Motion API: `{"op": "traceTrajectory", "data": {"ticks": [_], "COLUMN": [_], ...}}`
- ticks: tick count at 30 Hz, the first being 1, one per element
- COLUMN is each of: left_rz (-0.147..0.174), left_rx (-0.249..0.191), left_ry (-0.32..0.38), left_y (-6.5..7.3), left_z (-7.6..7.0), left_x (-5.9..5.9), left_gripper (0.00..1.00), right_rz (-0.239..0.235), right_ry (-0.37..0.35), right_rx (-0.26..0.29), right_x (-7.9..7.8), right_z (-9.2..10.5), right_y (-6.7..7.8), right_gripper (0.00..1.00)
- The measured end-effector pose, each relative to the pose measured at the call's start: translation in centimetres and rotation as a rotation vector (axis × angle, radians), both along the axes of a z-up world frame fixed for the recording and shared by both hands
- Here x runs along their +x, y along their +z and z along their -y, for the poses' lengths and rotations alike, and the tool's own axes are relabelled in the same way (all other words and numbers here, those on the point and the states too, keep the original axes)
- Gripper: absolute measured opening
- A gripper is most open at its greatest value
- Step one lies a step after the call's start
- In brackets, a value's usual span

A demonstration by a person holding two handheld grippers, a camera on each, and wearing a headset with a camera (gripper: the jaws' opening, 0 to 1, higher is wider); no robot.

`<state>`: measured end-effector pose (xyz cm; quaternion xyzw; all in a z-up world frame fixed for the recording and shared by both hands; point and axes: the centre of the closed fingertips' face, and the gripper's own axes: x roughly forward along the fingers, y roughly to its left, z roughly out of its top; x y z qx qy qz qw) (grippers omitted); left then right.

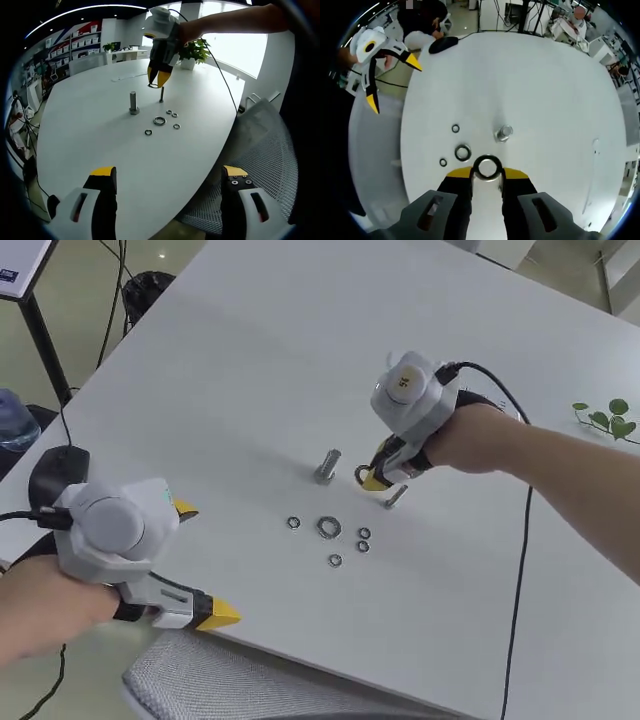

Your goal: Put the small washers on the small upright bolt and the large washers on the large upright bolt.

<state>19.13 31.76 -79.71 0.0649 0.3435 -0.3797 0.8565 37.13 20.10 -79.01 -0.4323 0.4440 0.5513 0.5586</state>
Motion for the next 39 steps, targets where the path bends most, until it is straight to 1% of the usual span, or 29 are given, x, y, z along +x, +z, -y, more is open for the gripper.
{"op": "traceTrajectory", "data": {"ticks": [4,6,8,14,16,19,22,25,27,29,31,34,37,39], "left_rz": [0.006,0.017,0.035,0.061,0.064,0.08,0.079,0.075,0.081,0.086,0.096,0.099,0.09,0.084], "left_rx": [-0.002,0.0,-0.001,-0.016,-0.019,-0.021,-0.021,-0.022,-0.017,-0.016,-0.023,-0.03,-0.035,-0.031], "left_ry": [0.01,0.02,0.027,0.057,0.059,0.061,0.063,0.066,0.067,0.069,0.075,0.08,0.082,0.076], "left_y": [-0.1,0.0,0.2,0.4,0.4,0.6,0.6,0.5,0.5,0.5,0.6,0.7,0.5,0.3], "left_z": [-0.2,-0.3,-0.4,-0.9,-0.9,-0.8,-0.8,-0.8,-0.9,-1.0,-1.0,-1.0,-1.0,-0.9], "left_x": [0.4,0.7,1.1,2.0,2.1,2.3,2.3,2.3,2.5,2.7,2.9,3.1,3.1,3.0], "left_gripper": [0.87,0.86,0.86,0.88,0.88,0.88,0.89,0.88,0.88,0.88,0.89,0.9,0.9,0.89], "right_rz": [0.007,0.009,0.01,0.005,0.004,0.004,0.009,0.013,0.019,0.019,0.02,0.016,0.012,0.011], "right_ry": [-0.001,0.001,0.001,-0.003,0.0,0.002,0.005,0.014,0.026,0.022,0.028,0.044,0.046,0.055], "right_rx": [0.009,0.01,0.011,0.028,0.032,0.031,0.03,0.028,0.024,0.028,0.025,0.018,0.017,0.007], "right_x": [0.4,0.8,1.0,1.1,1.3,1.9,2.5,2.5,2.6,2.7,2.6,2.3,2.2,2.1], "right_z": [-0.4,-0.5,-0.7,-1.5,-1.8,-2.2,-2.6,-3.1,-3.2,-3.4,-3.7,-4.1,-4.4,-4.5], "right_y": [0.5,0.4,0.5,0.9,0.8,0.4,0.2,0.2,0.1,0.1,-0.1,-0.5,-0.7,-1.1], "right_gripper": [0.21,0.21,0.21,0.21,0.21,0.21,0.21,0.21,0.21,0.21,0.21,0.21,0.21,0.21]}}
